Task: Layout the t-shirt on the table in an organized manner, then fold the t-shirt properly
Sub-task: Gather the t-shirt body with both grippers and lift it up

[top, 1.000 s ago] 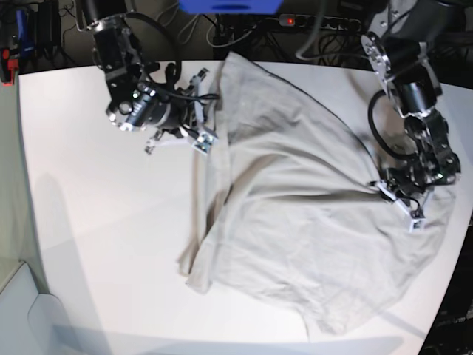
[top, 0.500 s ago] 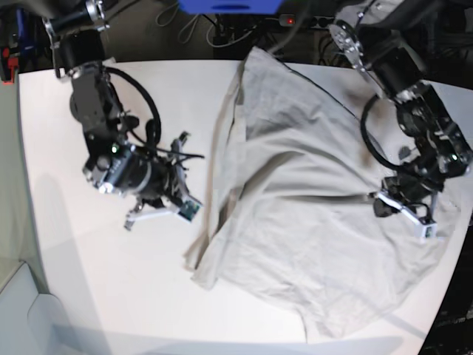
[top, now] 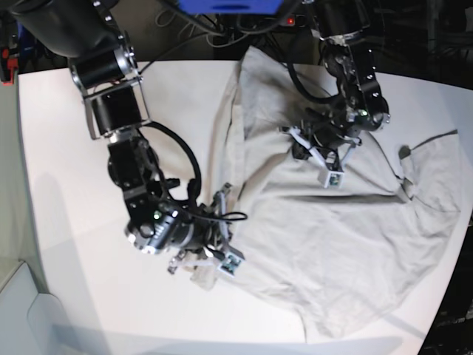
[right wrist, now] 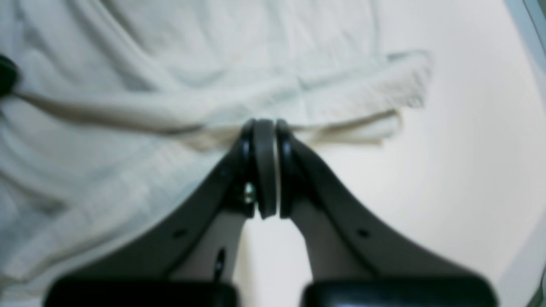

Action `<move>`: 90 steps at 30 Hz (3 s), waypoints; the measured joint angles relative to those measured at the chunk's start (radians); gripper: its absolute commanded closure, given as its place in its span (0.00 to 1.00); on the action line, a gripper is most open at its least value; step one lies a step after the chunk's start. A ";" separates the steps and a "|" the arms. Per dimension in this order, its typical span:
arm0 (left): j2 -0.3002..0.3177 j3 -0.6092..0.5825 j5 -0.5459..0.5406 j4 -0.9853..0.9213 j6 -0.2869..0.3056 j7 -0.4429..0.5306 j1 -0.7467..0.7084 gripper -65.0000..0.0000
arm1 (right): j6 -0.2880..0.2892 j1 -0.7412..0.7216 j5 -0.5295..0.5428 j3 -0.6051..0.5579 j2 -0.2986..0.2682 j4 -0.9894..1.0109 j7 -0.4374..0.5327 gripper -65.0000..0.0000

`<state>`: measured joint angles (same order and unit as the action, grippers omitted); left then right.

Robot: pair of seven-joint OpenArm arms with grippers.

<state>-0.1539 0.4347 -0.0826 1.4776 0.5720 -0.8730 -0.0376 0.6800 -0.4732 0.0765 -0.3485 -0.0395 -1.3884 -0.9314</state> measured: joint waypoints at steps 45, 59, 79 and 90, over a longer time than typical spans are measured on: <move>0.125 0.470 -0.002 0.294 0.005 -0.246 -0.099 1.00 | -0.006 -0.080 -0.013 -0.142 0.184 0.617 0.499 0.99; 0.278 0.469 -0.009 -0.134 -0.007 -0.084 0.131 1.00 | -0.007 0.058 0.013 -0.143 0.164 0.506 0.406 0.99; 0.221 0.495 -0.038 0.221 0.001 -0.231 0.198 1.00 | -0.002 0.314 -0.010 -0.327 -0.056 -0.275 0.097 0.99; 0.085 0.520 -0.005 0.260 -0.003 -0.130 -0.090 1.00 | -0.009 -0.024 -0.011 -0.311 0.122 0.212 0.271 0.99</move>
<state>-0.0685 0.9546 -0.0872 1.7374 0.5690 -1.0035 -0.1280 0.6708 -0.4976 0.0650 -0.6590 0.0826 -1.1763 -0.6605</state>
